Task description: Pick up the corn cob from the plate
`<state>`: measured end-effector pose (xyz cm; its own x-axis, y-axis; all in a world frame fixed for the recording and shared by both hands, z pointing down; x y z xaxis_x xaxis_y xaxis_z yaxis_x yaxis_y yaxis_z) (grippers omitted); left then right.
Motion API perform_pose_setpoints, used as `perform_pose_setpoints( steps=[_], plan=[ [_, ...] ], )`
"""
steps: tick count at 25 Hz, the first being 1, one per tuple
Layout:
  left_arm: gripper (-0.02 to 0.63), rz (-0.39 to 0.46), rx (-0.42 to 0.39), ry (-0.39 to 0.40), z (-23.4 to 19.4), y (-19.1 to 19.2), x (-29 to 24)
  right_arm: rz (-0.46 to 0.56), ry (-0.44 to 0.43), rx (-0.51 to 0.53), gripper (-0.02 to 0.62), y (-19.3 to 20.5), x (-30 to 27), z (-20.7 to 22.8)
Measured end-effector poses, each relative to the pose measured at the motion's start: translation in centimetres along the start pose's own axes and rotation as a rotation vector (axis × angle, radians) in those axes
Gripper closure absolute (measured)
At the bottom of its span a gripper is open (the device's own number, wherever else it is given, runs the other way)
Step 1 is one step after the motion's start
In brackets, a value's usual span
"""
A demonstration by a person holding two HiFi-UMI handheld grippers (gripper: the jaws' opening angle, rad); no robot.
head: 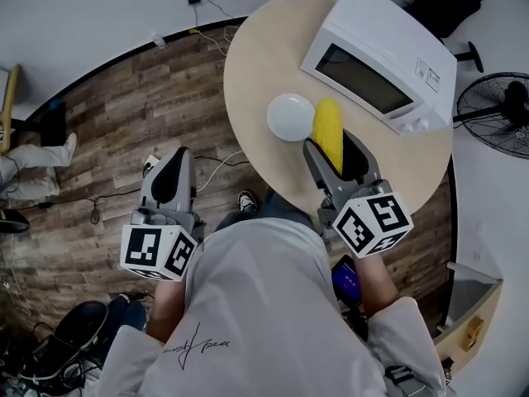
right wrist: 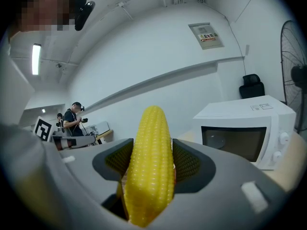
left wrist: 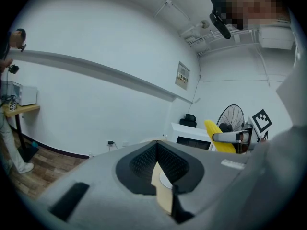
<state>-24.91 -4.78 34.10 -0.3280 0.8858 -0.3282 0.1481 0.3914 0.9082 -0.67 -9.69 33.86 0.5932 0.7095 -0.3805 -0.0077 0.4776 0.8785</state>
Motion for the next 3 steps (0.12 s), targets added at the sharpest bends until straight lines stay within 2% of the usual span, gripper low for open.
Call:
perform_pose_setpoints(
  steps=[3],
  plan=[
    [0.616, 0.003, -0.003, 0.003, 0.41, 0.01, -0.03, -0.001, -0.018, 0.02, 0.327, -0.29, 0.09, -0.08]
  ],
)
Point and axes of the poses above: the fingertips, and each gripper's own axes: x backward along the fingers, z to its right, y out of its underside, the point moved 3 cm from there along x, backward along the fingers, and after that the axes turned 6 degrees about -z, right-handed, at the moved point
